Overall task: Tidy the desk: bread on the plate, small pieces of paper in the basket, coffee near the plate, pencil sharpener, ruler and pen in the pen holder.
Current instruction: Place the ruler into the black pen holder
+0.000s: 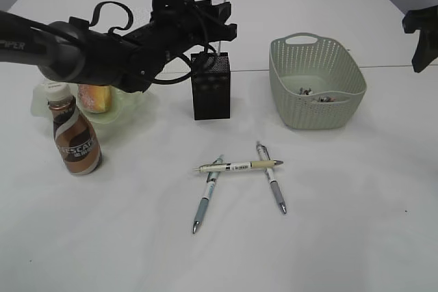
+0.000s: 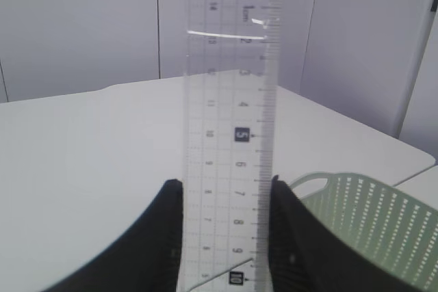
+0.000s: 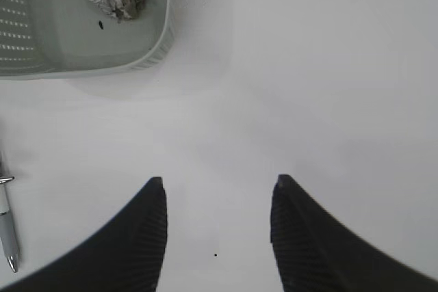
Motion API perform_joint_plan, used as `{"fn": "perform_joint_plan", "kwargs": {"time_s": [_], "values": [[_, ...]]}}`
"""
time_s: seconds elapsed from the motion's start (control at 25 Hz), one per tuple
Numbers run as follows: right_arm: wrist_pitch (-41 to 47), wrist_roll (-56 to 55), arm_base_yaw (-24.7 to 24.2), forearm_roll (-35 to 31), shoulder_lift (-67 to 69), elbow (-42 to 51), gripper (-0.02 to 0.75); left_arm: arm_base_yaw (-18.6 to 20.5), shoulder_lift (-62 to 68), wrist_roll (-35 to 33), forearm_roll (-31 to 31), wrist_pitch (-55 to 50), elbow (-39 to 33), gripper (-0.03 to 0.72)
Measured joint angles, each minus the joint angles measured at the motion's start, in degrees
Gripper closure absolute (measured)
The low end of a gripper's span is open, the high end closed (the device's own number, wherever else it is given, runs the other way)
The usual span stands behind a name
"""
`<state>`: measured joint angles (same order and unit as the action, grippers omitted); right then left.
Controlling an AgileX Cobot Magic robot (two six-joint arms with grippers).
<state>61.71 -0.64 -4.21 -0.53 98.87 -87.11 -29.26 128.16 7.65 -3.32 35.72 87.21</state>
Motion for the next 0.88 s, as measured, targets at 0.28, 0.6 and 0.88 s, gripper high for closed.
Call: {"fn": "perform_joint_plan", "kwargs": {"time_s": [0.28,0.6,0.88], "values": [[-0.3,0.1,0.0,0.5,0.0,0.0,0.372,0.2,3.2,0.1,0.0,-0.5,2.4,0.434],[-0.9,0.1,0.0,0.5,0.0,0.0,0.372,1.4,6.6,0.9,0.1,-1.7,5.2,0.433],[-1.4,0.1,0.0,0.5,0.0,0.0,0.372,1.5,7.1,1.1,0.1,-3.5,5.2,0.431]]}}
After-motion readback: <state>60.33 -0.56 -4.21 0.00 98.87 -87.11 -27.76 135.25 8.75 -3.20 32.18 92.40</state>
